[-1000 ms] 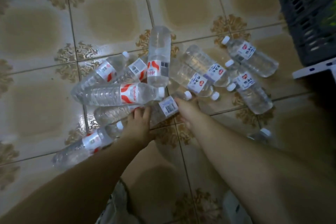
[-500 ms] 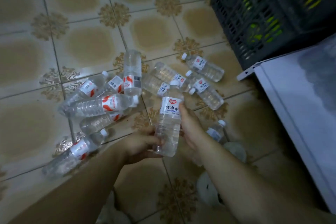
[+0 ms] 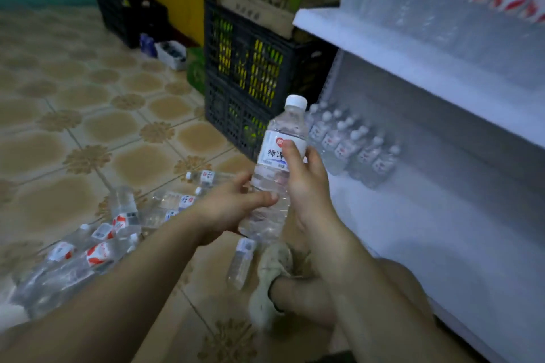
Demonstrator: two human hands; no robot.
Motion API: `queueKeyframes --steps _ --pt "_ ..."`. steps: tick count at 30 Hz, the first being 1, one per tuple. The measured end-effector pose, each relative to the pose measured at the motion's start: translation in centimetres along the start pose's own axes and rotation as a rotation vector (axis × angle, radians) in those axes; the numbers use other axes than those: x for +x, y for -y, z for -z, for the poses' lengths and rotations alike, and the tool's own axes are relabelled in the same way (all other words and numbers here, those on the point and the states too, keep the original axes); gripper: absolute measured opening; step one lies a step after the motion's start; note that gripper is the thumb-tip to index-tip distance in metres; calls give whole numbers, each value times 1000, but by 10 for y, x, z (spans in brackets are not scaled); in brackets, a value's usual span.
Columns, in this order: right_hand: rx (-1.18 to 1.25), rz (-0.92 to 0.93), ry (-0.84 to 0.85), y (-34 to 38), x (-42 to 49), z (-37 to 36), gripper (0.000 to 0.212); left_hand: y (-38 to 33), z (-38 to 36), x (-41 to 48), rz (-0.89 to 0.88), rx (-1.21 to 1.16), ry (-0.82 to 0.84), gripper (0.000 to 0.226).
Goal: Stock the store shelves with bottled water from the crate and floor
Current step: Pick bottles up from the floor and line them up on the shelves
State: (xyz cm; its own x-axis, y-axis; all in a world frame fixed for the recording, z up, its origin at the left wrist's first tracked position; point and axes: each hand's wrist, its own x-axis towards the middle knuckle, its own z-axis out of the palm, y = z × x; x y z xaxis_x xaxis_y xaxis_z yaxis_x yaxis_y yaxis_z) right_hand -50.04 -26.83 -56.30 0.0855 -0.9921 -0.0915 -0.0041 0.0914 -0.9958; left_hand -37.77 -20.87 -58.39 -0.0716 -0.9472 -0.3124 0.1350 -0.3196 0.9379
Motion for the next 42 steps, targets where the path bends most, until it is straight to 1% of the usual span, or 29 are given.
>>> queueKeyframes --steps 1,3,6,10,15,16,18,20,21,24,25,28,29,31,34,36,39,41,42 --pt "16 32 -20 14 -7 15 21 -10 -15 -3 -34 23 33 66" --pt "56 99 -71 39 -20 45 20 -29 -46 -7 -94 58 108 57" --pt "84 199 -154 73 -43 89 20 -52 -92 -14 -154 131 178 53" --pt "40 317 -239 106 -74 150 26 -75 -152 -19 -234 258 281 61" --pt "-59 360 -297 128 -98 202 25 -86 -199 -14 -277 334 372 68" --pt "-81 360 -305 130 -100 210 24 -87 -206 -13 -284 343 385 67" --pt "-100 353 -308 129 -98 225 19 -87 -218 -9 -292 346 397 57" --pt "-121 328 -286 122 -86 232 21 -84 -219 -3 -285 324 396 49" --pt "-136 312 -261 119 -78 233 27 -82 -216 2 -274 314 394 48" --pt "-180 231 -143 105 -47 231 55 -74 -199 28 -215 313 360 58" --pt "-194 199 -107 98 -36 231 57 -71 -194 38 -185 323 343 62" --pt "-246 96 -11 77 -2 236 36 -55 -183 75 -112 358 291 73" --pt "-258 67 15 70 12 238 34 -48 -182 89 -87 363 280 77" --pt "-280 12 33 55 42 242 40 -36 -180 121 -40 368 279 81" --pt "-298 -60 7 24 93 246 52 -15 -176 177 23 358 293 69" --pt "-294 -108 -1 0 128 248 56 2 -173 218 63 358 302 61" --pt "-288 -145 14 -46 178 254 52 32 -163 283 81 408 304 59" --pt "-305 -142 -6 -81 208 258 49 55 -156 324 67 511 299 57" --pt "-337 -126 -34 -98 223 260 52 67 -152 343 59 578 281 58"
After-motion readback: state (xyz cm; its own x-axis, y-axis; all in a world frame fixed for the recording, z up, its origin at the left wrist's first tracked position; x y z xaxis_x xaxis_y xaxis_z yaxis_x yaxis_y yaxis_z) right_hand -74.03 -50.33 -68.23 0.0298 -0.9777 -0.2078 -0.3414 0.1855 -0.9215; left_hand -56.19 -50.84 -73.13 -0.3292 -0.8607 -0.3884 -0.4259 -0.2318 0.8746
